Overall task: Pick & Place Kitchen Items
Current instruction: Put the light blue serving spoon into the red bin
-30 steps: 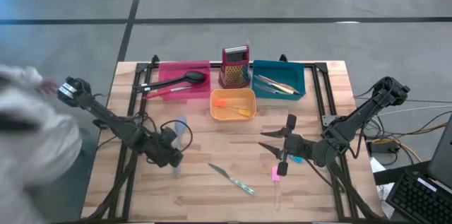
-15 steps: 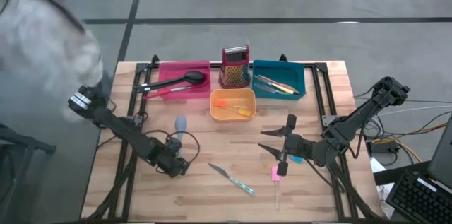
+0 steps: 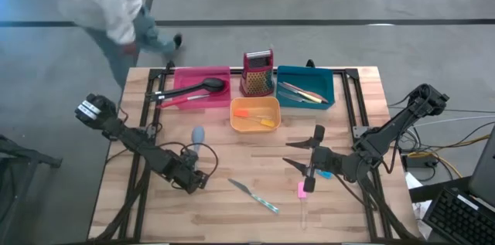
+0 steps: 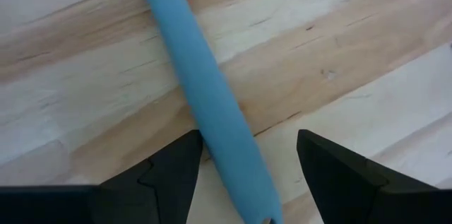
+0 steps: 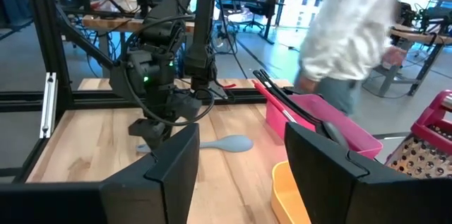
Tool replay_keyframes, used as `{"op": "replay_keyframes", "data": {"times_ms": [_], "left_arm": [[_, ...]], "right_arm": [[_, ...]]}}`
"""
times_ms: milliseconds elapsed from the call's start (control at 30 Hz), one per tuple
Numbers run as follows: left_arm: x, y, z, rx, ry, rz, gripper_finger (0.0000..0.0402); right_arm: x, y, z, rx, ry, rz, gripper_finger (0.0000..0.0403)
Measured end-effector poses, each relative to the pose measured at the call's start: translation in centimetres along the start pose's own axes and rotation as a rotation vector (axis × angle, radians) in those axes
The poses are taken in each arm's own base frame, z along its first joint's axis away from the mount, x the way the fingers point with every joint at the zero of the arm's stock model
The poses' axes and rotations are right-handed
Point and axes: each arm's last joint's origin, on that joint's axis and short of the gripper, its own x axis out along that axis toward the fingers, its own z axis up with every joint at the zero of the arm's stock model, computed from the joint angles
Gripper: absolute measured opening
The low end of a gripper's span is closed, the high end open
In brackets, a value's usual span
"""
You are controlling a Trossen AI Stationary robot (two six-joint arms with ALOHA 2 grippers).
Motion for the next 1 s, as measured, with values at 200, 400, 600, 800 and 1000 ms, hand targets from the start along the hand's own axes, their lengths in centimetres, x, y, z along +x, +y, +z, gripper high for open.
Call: {"op": "replay_keyframes", "data": {"times_ms": [200,400,600,800,1000], "left_arm": [[0.0,0.3,0.1,-0.015,-0.017,0.034,0.0237],[0.0,0.9,0.3,-0.032,-0.038,0.093,0.0174],[0.0,1.2,0.4,0.005,-0.044,0.118,0.0081],[0.0,1.2,0.4,0.091,-0.039,0.118,0.0078],[-1.5,1.2,0.6,0.166,-0.043,0.054,0.0078]], "right_arm": [[0.0,0.0,0.0,-0.001,0.0,0.0,0.0193],[0.0,0.0,0.0,0.0,0.0,0.0,0.0175],[0.0,0.0,0.0,0.003,0.0,0.0,0.0157],[0.0,0.0,0.0,0.004,0.0,0.0,0.0136],[0.0,0.0,0.0,0.002,0.0,0.0,0.0115]]}}
